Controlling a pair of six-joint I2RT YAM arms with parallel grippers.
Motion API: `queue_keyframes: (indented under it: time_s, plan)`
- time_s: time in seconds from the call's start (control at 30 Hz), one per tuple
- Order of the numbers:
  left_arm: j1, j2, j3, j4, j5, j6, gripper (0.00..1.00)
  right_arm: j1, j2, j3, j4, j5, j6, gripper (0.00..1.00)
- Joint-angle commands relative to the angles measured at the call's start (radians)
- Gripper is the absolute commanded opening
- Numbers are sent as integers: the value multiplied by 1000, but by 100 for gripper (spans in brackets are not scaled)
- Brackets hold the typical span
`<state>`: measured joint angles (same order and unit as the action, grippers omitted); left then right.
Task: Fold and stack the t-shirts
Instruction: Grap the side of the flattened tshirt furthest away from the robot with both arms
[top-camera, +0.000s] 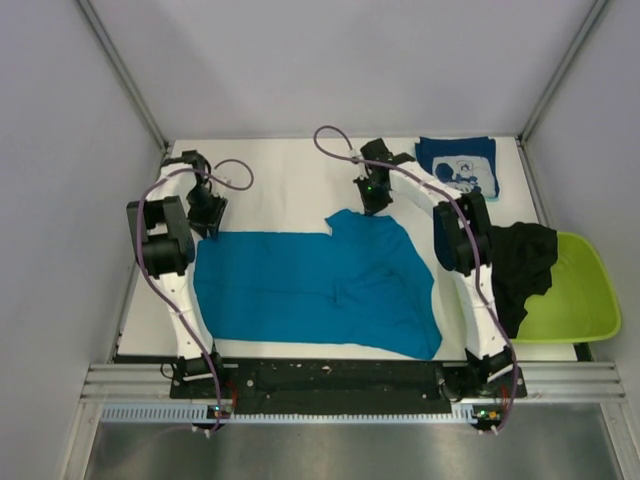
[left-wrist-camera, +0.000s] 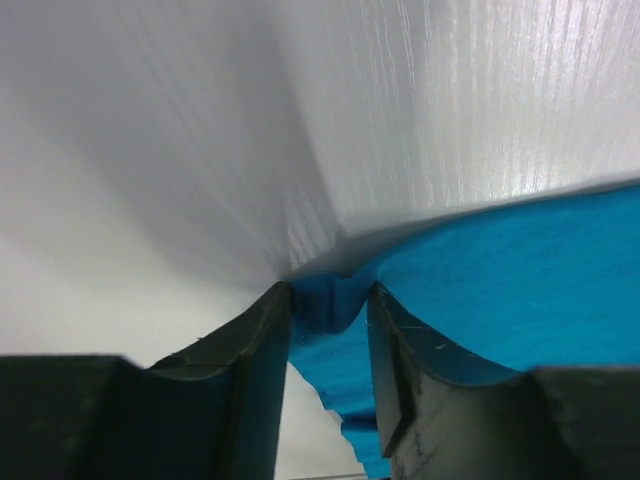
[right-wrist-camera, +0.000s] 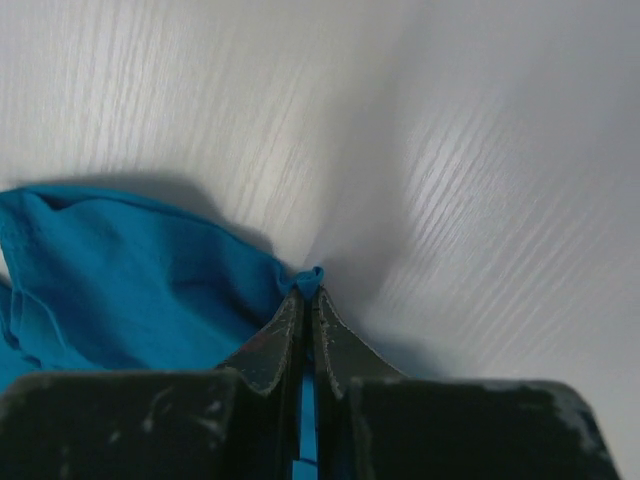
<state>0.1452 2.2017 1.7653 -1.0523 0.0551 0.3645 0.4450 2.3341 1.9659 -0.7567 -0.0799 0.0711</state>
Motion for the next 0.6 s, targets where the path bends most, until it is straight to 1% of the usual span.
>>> queue_keyframes:
  time_s: [0.0, 0.07, 0.17, 0.3, 0.4, 0.53, 0.57]
  plan:
    - [2, -5, -7, -15, 8, -16, 32, 12, -162, -82, -1, -32, 12, 0]
    - [4, -7, -7, -8, 9, -24, 0, 12, -215, -123, 11, -35, 16, 0]
    - [4, -78, -68, 47, 40, -21, 0, 12, -292, -206, 37, -40, 24, 0]
    - [5, -251, -194, 127, 141, 36, 0, 12, -389, -306, 48, -37, 41, 0]
    - [4, -399, -326, 201, 161, 79, 0, 12, -496, -438, 46, -34, 67, 0]
    - [2, -558, -450, 210, 187, 166, 0, 24, -675, -637, 48, -24, 117, 0]
    - [4, -574, -483, 210, 187, 189, 0, 30, -724, -682, 48, -21, 128, 0]
